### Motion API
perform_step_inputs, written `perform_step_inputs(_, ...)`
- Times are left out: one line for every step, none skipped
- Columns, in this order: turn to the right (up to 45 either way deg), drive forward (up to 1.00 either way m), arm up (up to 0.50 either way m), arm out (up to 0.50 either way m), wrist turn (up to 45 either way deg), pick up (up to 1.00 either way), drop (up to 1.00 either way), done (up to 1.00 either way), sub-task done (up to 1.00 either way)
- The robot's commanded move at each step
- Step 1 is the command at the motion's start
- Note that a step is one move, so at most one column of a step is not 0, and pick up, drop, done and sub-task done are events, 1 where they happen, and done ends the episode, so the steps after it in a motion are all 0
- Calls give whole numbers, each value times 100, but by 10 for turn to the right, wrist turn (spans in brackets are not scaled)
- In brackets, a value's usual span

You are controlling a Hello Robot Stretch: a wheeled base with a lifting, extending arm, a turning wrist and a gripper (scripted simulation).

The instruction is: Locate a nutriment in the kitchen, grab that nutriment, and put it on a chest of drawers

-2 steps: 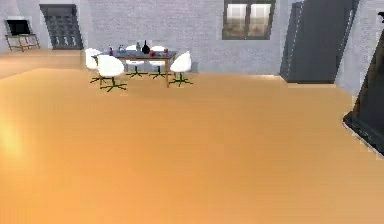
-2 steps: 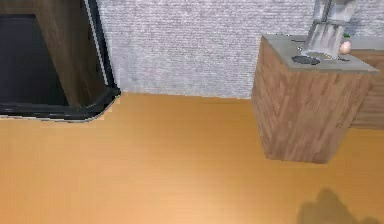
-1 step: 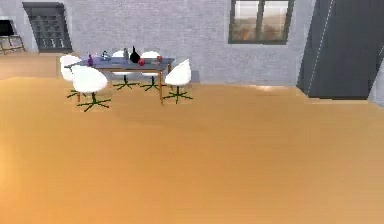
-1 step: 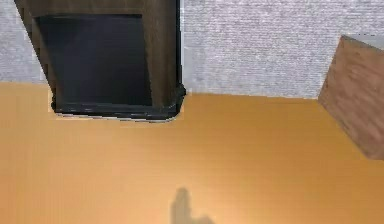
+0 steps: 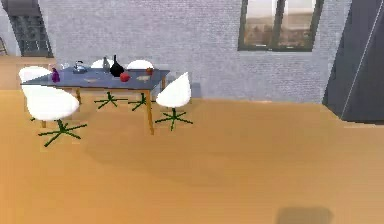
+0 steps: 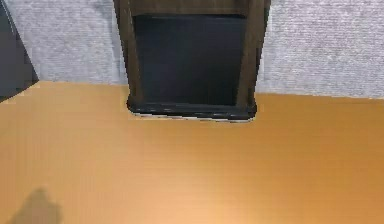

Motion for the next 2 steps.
perform_step_inputs(0,100,0,0,0,0,0,0,0)
perform_step_inputs(30,0,0,0,0,0,0,0,0)
